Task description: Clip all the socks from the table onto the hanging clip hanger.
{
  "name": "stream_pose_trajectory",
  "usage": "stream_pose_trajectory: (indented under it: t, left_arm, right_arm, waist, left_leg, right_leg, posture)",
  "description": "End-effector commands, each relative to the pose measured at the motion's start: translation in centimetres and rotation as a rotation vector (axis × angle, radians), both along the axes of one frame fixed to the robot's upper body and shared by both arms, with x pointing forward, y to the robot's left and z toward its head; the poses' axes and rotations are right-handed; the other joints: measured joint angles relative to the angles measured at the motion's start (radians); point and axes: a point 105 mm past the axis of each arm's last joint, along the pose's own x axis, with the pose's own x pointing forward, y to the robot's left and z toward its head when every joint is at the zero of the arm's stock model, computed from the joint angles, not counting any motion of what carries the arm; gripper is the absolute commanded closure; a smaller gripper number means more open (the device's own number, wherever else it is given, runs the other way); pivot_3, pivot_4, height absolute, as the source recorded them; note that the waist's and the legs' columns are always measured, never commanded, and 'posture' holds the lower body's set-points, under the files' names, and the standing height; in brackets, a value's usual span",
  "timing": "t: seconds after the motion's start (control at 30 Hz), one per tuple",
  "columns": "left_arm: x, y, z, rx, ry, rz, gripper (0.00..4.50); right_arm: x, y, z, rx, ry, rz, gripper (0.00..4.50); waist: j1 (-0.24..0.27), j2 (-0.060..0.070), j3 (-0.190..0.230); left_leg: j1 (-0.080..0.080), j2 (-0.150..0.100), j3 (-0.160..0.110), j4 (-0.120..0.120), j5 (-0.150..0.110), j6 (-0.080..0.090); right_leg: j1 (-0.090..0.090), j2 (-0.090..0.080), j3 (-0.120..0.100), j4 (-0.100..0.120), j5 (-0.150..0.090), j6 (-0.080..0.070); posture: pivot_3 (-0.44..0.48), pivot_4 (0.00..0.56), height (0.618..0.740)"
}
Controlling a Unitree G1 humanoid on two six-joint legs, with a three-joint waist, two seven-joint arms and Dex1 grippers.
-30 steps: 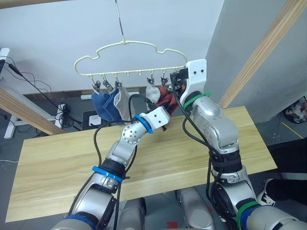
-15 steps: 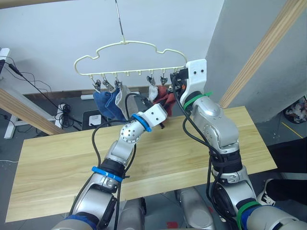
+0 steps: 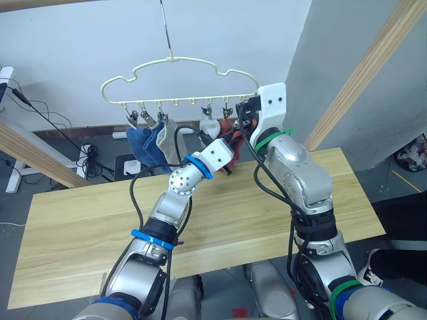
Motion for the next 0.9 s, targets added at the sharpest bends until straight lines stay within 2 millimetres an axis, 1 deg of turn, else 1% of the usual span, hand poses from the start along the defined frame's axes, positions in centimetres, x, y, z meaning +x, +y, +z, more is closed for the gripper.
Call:
stream_pose_trajectory:
  t: [0.03,0.13,0.17,0.23,0.33,0.4,0.43,0.47,0.53,0.6,0.7,0.83,0.87,0.9]
  left_arm:
    - [-0.2,-0.5,2.1,-0.034,-0.056,-0.023,4.50]
    - [0.0,-0.5,2.2,-0.071,-0.025,-0.020,4.50]
    - [0.0,-0.6,2.3,-0.072,-0.026,-0.022,4.50]
    - [0.0,-0.5,2.4,-0.089,-0.022,-0.021,4.50]
    - [-0.1,-0.6,2.4,-0.126,0.017,-0.042,4.50]
    - [-0.7,-0.8,1.7,-0.137,0.090,-0.102,3.78]
    - [-1.1,-0.8,1.3,-0.123,0.116,-0.137,3.55]
    - [-1.5,-0.8,1.0,-0.112,0.133,-0.158,3.25]
    - [-2.5,0.0,0.4,-0.070,0.167,-0.212,2.69]
    - [-3.6,1.2,-0.1,-0.034,0.216,-0.263,2.08]
    - [-5.2,2.9,-0.1,0.007,0.256,-0.316,1.25]
    - [-7.4,6.8,0.9,0.059,0.339,-0.347,0.16]
    - [-7.7,8.0,1.3,0.070,0.354,-0.324,0.03]
    - [-8.0,9.3,1.7,0.080,0.366,-0.294,0.03]
  right_arm:
    - [-0.7,0.2,1.0,0.010,-0.038,0.014,4.50]
    - [-0.7,0.1,1.0,0.015,-0.036,0.005,3.56]
    - [-0.7,0.0,1.1,0.017,-0.038,0.000,3.21]
    - [-0.8,-0.3,1.2,0.023,-0.042,-0.007,2.36]
    - [-1.1,-0.7,1.5,0.029,-0.050,-0.004,1.38]
    - [-1.8,-1.2,1.7,0.024,-0.063,0.014,0.63]
    - [-2.2,-1.4,1.7,0.016,-0.067,0.028,0.26]
    - [-2.5,-1.5,1.7,0.011,-0.068,0.038,0.00]
    - [-3.3,-1.9,1.5,-0.017,-0.068,0.080,0.00]
    - [-4.3,-2.2,1.3,-0.061,-0.070,0.136,0.00]
    - [-5.6,-2.4,1.0,-0.127,-0.075,0.215,0.00]
    - [-7.6,-3.2,0.5,-0.282,-0.096,0.353,0.00]
    - [-7.9,-3.6,0.5,-0.327,-0.104,0.381,0.00]
    - [-8.2,-4.1,0.4,-0.366,-0.107,0.403,0.00]
  waist:
    - [0.000,0.000,0.000]
    - [0.000,0.000,0.000]
    - [0.000,0.000,0.000]
    - [0.000,0.000,0.000]
    - [0.000,0.000,0.000]
    - [0.000,0.000,0.000]
    - [0.000,0.000,0.000]
    - [0.000,0.000,0.000]
    - [-0.002,0.000,0.000]
    - [-0.003,0.000,0.000]
    - [-0.002,0.000,0.000]
    - [0.000,0.000,0.000]
    - [0.001,0.000,0.000]
    - [0.000,0.000,0.000]
  left_leg:
    - [0.000,0.000,0.000,0.000,0.000,0.000]
    - [0.000,0.000,0.000,0.000,0.000,0.000]
    - [0.000,0.000,0.000,0.000,0.000,0.000]
    - [0.000,0.000,0.000,0.000,0.000,0.000]
    - [0.000,0.000,0.000,0.000,0.000,0.000]
    - [0.000,0.000,0.000,0.000,0.000,0.000]
    - [-0.001,0.000,0.000,0.000,0.000,0.000]
    - [-0.001,0.000,0.000,0.000,0.000,0.000]
    - [0.000,0.000,0.000,0.000,0.000,0.000]
    - [0.000,0.000,0.000,0.000,0.000,0.000]
    - [0.000,0.001,0.000,0.000,0.000,0.000]
    - [0.000,0.001,-0.001,0.000,0.000,0.000]
    - [0.001,0.001,-0.001,0.000,0.000,0.000]
    - [0.001,0.001,-0.001,0.000,0.000,0.000]
  right_leg:
    - [0.000,0.000,0.000,0.000,0.000,0.000]
    - [0.000,0.000,0.000,0.000,0.000,0.000]
    - [0.000,0.000,0.000,0.000,0.000,0.000]
    - [0.000,0.000,0.000,0.000,0.000,0.000]
    - [0.000,0.000,0.000,0.000,0.000,0.000]
    - [0.000,0.000,0.000,0.000,0.000,0.000]
    - [0.000,0.000,0.000,0.000,0.000,0.000]
    - [0.000,0.000,0.000,-0.001,0.000,0.000]
    - [0.000,0.000,0.000,-0.001,0.000,0.000]
    - [0.000,0.000,0.000,0.000,0.000,0.000]
    - [0.000,0.001,0.000,0.000,0.000,0.000]
    - [0.001,0.001,0.000,-0.001,0.000,0.000]
    - [0.001,0.001,0.000,-0.001,0.000,0.000]
    - [0.001,0.001,0.000,-0.001,0.000,0.000]
  posture:
    - [-0.257,0.291,0.733]
    - [-0.256,0.291,0.733]
    - [-0.256,0.291,0.733]
    - [-0.253,0.292,0.733]
    - [-0.251,0.293,0.733]
    - [-0.251,0.294,0.733]
    - [-0.251,0.294,0.733]
    - [-0.253,0.295,0.733]
    - [-0.255,0.295,0.733]
    - [-0.256,0.296,0.733]
    - [-0.252,0.298,0.733]
    - [-0.234,0.294,0.733]
    - [-0.229,0.293,0.733]
    - [-0.223,0.291,0.733]
